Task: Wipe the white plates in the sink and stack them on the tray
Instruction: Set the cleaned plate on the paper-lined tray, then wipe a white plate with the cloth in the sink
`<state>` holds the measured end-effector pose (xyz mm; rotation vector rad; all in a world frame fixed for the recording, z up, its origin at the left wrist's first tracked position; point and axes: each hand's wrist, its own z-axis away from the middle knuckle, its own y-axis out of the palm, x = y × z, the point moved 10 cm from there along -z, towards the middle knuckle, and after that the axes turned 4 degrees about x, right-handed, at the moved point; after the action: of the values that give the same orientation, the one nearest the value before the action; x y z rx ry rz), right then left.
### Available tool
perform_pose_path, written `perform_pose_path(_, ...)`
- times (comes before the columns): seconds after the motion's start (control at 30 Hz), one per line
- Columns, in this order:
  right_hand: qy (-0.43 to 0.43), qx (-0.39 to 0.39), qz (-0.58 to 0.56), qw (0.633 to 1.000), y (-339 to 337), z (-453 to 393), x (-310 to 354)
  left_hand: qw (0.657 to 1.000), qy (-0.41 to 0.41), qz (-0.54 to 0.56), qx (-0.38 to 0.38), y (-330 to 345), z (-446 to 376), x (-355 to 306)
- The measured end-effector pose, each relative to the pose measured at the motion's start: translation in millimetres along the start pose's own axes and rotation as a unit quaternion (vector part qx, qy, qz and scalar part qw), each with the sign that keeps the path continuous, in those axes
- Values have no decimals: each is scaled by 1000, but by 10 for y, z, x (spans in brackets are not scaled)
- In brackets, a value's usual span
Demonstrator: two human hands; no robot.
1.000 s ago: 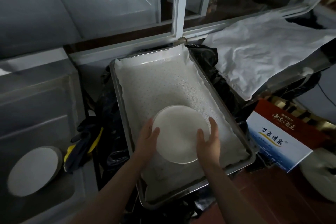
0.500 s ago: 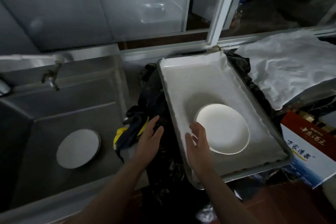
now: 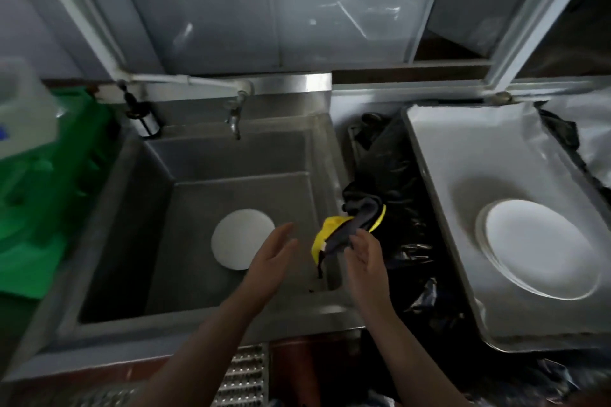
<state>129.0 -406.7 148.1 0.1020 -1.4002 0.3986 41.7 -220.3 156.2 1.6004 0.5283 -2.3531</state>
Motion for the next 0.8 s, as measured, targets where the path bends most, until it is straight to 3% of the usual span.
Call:
perform_pose_path(0.27,32,54,10,998,691,-55,-173,997,-50,11,-51,-723,51,402)
perform_pose_path(0.8,136,147,73,977,1388,-951,-674,977,-157,62,-128,-1210,-640,954)
